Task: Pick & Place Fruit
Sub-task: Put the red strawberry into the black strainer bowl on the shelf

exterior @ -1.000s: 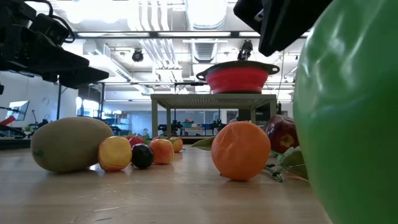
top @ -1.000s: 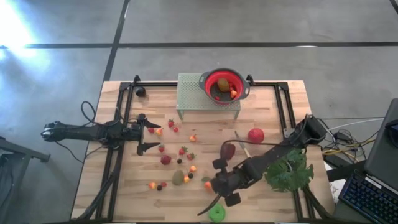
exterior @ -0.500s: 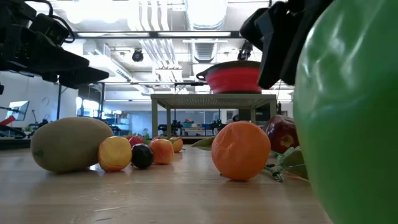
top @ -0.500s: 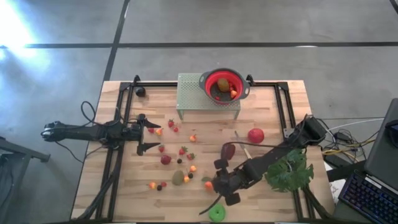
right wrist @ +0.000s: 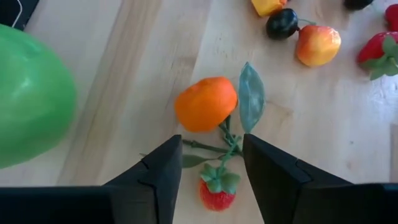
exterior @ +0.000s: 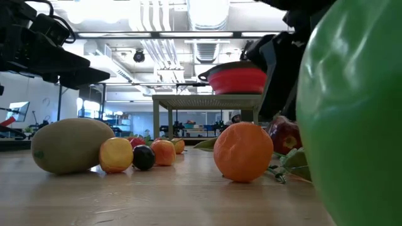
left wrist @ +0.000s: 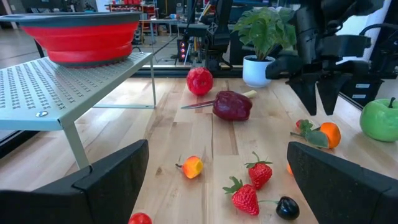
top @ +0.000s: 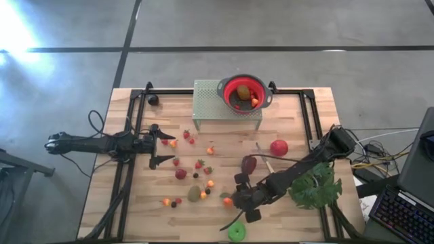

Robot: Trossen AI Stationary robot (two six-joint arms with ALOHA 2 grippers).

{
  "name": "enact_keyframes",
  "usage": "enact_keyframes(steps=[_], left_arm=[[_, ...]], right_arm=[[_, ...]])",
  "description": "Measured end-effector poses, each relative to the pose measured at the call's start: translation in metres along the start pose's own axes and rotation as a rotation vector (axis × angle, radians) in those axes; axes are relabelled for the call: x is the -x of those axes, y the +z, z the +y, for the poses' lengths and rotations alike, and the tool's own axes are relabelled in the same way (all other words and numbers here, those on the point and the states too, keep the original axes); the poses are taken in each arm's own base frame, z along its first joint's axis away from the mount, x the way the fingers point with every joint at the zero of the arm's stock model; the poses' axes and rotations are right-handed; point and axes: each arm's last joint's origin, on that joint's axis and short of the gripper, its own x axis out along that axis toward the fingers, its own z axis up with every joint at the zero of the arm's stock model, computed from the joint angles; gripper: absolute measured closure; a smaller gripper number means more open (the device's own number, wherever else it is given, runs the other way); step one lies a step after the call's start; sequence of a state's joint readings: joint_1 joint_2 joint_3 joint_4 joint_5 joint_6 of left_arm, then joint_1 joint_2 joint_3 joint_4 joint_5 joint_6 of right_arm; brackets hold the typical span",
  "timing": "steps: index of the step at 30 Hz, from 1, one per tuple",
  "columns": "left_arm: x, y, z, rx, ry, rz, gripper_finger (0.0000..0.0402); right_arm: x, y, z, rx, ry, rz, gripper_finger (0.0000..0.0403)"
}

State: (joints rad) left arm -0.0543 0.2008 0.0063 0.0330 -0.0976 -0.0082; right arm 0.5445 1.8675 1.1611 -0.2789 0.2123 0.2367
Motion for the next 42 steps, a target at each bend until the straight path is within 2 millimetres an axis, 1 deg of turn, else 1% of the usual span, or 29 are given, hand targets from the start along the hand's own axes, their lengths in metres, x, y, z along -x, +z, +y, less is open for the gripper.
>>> enact_keyframes(steps=[8, 19, 24, 33, 42], left_arm=[[0.000, 0.000, 0.000, 0.000, 0.000, 0.000, 0.0014], [0.000, 0.000, 0.000, 0.000, 0.000, 0.000, 0.0014], [0.000, 0.000, 0.000, 0.000, 0.000, 0.000, 0.0014], [0.000, 0.000, 0.000, 0.000, 0.001, 0.000, 0.0014], [0.000, 0.000, 0.000, 0.000, 0.000, 0.000, 0.0014]], right_arm=[[-0.012, -0.018, -0.006, -0.027, 0.003, -0.040, 0.0271], [-0.021, -0.034, -0.015, -0.082, -0.002, -0.057, 0.0311], [-0.021, -0.034, -0.016, -0.085, -0.004, -0.058, 0.0335], [-0.021, -0.035, -0.017, -0.086, 0.000, -0.054, 0.0391], [-0.021, -0.035, -0.016, -0.086, 0.002, -0.053, 0.0394]])
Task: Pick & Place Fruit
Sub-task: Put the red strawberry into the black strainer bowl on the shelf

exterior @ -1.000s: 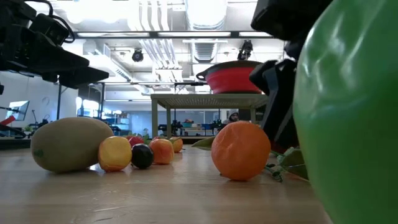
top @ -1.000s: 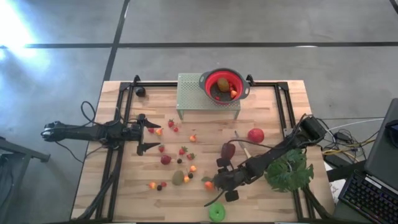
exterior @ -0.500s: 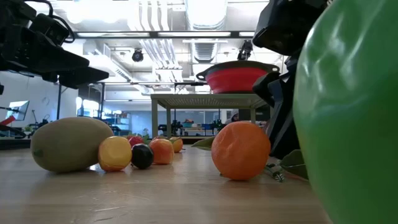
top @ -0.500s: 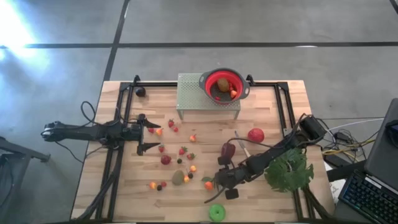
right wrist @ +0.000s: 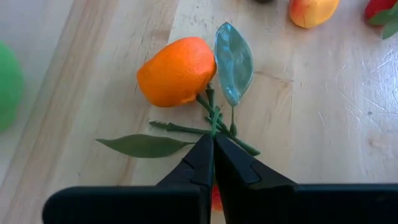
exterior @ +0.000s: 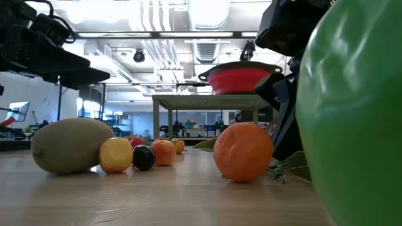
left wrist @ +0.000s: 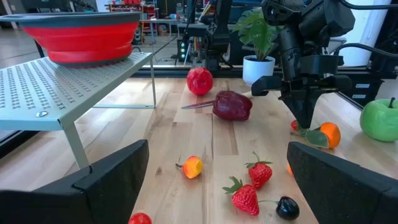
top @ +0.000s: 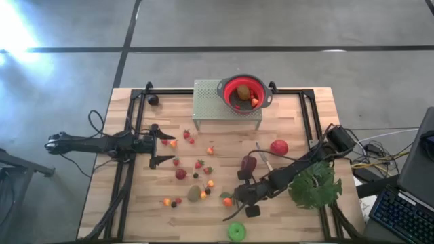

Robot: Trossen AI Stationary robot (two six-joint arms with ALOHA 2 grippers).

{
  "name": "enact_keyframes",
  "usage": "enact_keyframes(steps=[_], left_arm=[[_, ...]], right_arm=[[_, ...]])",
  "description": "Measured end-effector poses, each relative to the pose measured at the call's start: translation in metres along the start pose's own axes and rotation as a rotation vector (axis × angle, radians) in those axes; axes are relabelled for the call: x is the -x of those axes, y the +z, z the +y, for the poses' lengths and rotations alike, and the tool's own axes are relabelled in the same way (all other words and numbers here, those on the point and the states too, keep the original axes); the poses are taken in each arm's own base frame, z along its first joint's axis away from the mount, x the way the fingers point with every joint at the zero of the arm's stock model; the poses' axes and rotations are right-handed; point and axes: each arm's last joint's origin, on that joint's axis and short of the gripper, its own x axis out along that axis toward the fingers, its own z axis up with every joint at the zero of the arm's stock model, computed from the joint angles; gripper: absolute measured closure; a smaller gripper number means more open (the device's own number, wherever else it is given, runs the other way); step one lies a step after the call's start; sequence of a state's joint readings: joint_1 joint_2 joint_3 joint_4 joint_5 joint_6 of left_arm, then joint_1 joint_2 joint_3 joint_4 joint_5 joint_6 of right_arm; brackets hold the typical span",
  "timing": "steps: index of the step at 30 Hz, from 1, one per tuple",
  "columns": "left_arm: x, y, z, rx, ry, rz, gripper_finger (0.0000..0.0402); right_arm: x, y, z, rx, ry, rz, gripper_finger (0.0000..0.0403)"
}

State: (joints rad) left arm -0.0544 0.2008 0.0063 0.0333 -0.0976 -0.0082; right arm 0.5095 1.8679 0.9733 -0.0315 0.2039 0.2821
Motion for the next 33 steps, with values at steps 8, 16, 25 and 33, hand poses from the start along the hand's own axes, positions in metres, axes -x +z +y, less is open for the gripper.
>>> enact_keyframes(steps=[8, 16, 25, 33], left_arm=[[0.000, 0.000, 0.000, 0.000, 0.000, 0.000, 0.0014], [0.000, 0.000, 0.000, 0.000, 0.000, 0.000, 0.0014], [0.000, 0.000, 0.000, 0.000, 0.000, 0.000, 0.0014], [0.000, -0.001, 0.000, -0.001, 0.000, 0.006, 0.0014]], right_arm=[[0.003, 0.002, 0.000, -0.001, 0.003, -0.009, 0.0394], [0.014, 0.013, 0.001, 0.019, 0.013, -0.036, 0.0394], [0.032, 0.031, -0.006, 0.049, -0.004, -0.051, 0.0394], [0.052, 0.058, -0.026, 0.117, -0.052, -0.037, 0.0394]])
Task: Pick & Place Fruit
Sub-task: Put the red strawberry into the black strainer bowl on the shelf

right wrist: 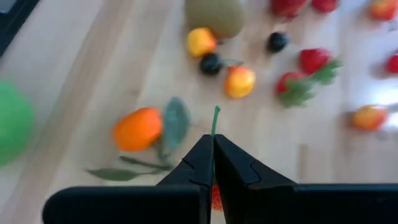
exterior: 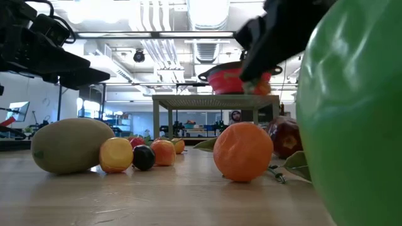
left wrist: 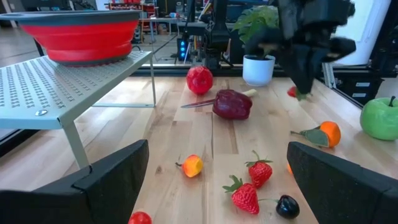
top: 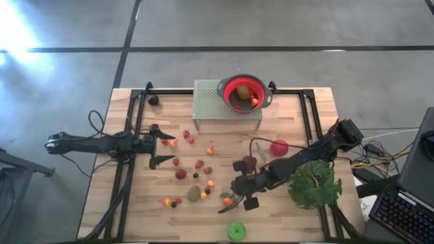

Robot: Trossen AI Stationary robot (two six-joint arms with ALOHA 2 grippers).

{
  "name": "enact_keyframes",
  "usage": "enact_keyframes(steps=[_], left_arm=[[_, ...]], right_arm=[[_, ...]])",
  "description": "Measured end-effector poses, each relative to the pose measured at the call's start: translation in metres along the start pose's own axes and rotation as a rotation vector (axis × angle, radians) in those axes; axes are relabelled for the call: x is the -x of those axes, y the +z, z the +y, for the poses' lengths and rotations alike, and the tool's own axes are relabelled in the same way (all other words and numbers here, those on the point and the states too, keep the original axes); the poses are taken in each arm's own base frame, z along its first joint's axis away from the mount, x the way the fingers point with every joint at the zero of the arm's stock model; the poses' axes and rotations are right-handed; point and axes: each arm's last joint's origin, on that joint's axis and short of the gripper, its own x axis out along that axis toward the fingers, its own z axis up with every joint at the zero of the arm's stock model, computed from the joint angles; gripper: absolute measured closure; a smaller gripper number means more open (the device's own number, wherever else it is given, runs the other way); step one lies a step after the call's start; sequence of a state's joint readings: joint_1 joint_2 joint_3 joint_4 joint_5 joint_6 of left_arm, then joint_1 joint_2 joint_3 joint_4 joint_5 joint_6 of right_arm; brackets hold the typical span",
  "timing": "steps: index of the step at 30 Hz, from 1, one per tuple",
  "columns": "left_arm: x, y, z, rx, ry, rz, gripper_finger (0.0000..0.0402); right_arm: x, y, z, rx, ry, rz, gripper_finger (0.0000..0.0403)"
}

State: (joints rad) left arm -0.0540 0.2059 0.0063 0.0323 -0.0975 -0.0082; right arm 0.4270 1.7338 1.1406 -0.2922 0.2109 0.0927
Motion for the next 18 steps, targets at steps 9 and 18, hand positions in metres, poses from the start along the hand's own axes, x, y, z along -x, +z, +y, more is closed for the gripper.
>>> enact_keyframes(steps=[9, 18], left_arm=[[0.000, 0.000, 0.000, 0.000, 0.000, 0.002, 0.0014], [0.000, 0.000, 0.000, 0.000, 0.000, 0.003, 0.0014]], right_arm=[[0.028, 0.037, -0.041, 0.056, -0.067, 0.019, 0.0394], [0.065, 0.071, -0.077, 0.087, -0.122, 0.012, 0.0394]])
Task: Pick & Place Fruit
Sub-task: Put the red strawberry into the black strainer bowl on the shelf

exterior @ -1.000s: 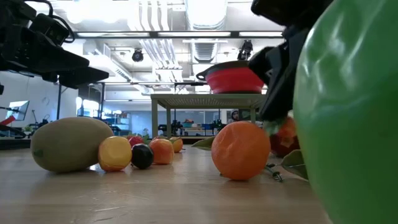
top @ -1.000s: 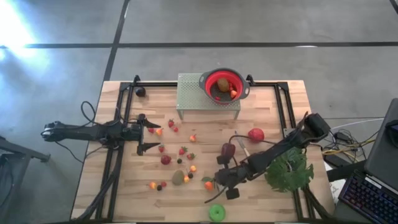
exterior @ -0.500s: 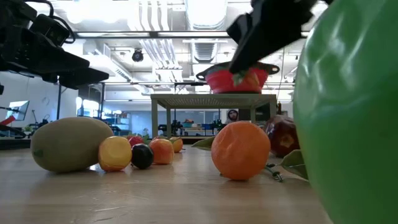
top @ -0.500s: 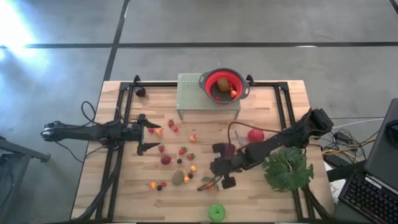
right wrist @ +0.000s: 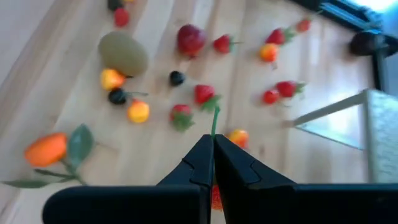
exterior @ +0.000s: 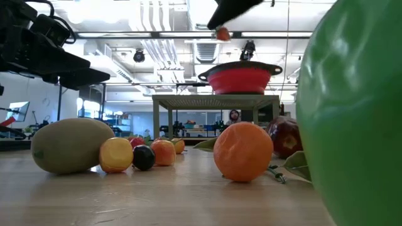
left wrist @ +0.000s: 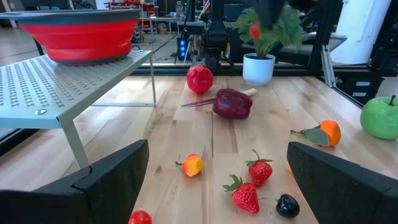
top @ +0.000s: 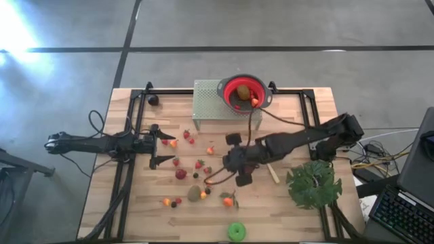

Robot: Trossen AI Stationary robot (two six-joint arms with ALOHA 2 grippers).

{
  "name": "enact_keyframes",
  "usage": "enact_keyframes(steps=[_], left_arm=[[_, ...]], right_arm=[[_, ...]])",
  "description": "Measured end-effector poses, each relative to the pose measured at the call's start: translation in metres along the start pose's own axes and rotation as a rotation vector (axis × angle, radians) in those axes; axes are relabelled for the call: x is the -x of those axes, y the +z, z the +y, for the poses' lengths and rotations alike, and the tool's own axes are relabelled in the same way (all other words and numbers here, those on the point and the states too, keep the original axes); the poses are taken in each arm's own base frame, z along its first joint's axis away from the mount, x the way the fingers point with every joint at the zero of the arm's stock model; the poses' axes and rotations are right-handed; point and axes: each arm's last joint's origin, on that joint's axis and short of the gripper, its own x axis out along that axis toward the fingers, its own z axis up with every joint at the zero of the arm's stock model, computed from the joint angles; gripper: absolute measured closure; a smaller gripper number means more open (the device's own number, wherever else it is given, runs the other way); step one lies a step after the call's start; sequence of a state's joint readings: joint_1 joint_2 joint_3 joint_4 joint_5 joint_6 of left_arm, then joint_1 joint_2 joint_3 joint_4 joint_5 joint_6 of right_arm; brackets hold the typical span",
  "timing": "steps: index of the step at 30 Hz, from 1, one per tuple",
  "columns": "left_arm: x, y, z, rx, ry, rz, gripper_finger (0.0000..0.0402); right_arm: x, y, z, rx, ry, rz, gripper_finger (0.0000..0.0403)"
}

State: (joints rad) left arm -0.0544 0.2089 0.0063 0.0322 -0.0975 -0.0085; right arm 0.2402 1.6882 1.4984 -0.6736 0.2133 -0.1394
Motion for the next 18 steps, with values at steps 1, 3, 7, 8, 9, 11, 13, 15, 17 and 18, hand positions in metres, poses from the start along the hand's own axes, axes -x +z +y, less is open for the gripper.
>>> enact_keyframes(steps=[1, 3, 7, 8, 9, 11, 13, 15, 17, 18], left_arm=[[0.000, 0.000, 0.000, 0.000, 0.000, 0.000, 0.0014], [0.000, 0.000, 0.000, 0.000, 0.000, 0.000, 0.0014], [0.000, 0.000, 0.000, 0.000, 0.000, 0.000, 0.0014], [0.000, 0.000, 0.000, 0.000, 0.000, 0.000, 0.0014], [0.000, 0.000, 0.000, 0.000, 0.000, 0.000, 0.0014], [0.000, 0.000, 0.000, 0.000, 0.000, 0.000, 0.0014], [0.000, 0.000, 0.000, 0.000, 0.000, 0.000, 0.0014], [0.000, 0.000, 0.000, 0.000, 0.000, 0.001, 0.0014], [0.000, 0.000, 0.000, 0.000, 0.000, 0.001, 0.0014], [0.000, 0.000, 0.000, 0.000, 0.000, 0.001, 0.0014]], right_arm=[[0.005, 0.002, -0.005, 0.002, -0.011, 0.001, 0.0394], [0.016, 0.006, -0.016, -0.002, -0.054, -0.020, 0.0394], [0.038, 0.008, -0.041, -0.029, -0.118, -0.060, 0.0394], [0.044, 0.007, -0.047, -0.043, -0.133, -0.073, 0.0394], [0.049, 0.005, -0.054, -0.056, -0.147, -0.079, 0.0394], [0.060, 0.002, -0.068, -0.089, -0.180, -0.097, 0.0394], [0.070, -0.003, -0.081, -0.122, -0.212, -0.105, 0.0394], [0.077, -0.008, -0.093, -0.152, -0.242, -0.110, 0.0394], [0.084, -0.014, -0.105, -0.182, -0.271, -0.111, 0.0394], [0.087, -0.016, -0.110, -0.198, -0.285, -0.113, 0.0394]])
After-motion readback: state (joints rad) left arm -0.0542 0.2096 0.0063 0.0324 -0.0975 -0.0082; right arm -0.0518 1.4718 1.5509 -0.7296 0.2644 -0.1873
